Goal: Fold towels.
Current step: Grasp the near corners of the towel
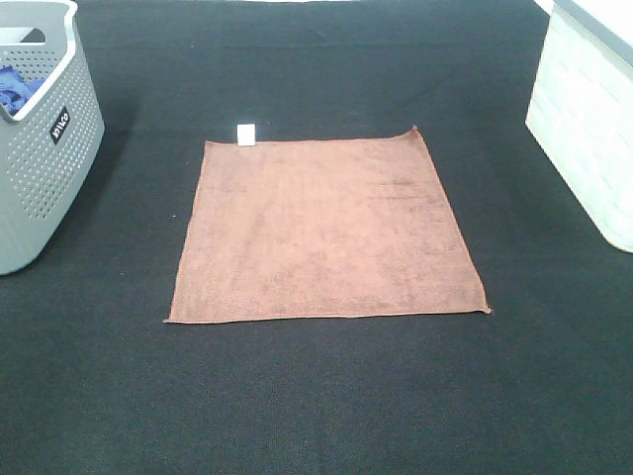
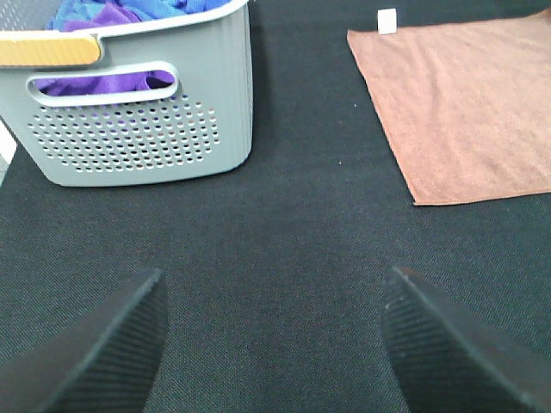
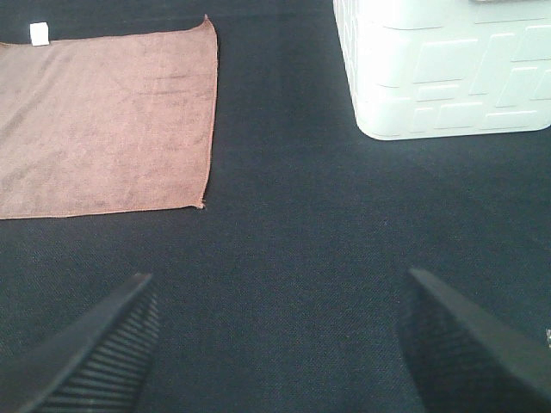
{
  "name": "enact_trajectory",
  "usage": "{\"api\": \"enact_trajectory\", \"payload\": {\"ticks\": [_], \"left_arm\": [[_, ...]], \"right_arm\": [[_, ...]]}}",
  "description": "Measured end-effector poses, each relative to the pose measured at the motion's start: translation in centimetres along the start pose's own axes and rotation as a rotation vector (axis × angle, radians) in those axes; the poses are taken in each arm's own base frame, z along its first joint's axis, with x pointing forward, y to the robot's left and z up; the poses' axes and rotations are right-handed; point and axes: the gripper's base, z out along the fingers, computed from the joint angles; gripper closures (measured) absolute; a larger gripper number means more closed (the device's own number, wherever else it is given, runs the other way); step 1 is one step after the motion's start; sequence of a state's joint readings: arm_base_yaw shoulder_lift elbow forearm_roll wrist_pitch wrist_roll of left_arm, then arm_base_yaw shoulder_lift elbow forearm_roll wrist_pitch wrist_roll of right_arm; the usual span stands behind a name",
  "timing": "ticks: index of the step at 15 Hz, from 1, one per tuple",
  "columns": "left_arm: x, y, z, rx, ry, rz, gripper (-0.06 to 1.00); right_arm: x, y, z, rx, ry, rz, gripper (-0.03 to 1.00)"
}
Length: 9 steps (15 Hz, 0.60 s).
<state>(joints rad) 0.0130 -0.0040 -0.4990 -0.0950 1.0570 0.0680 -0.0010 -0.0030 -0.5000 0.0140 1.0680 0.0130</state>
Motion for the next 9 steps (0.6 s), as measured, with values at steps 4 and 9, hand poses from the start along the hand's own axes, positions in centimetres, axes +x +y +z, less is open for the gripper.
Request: {"api": "enact_trajectory", "payload": {"ticks": [4, 9], "left_arm": [[0.01, 0.0, -0.03, 0.0, -0.002, 0.0, 0.27], [0.01, 0.0, -0.03, 0.0, -0.002, 0.0, 0.27]], "right_arm": [[0.0, 0.0, 0.0, 0.0, 0.0, 0.0, 0.24], [0.0, 0.0, 0.0, 0.0, 0.0, 0.0, 0.24]]}}
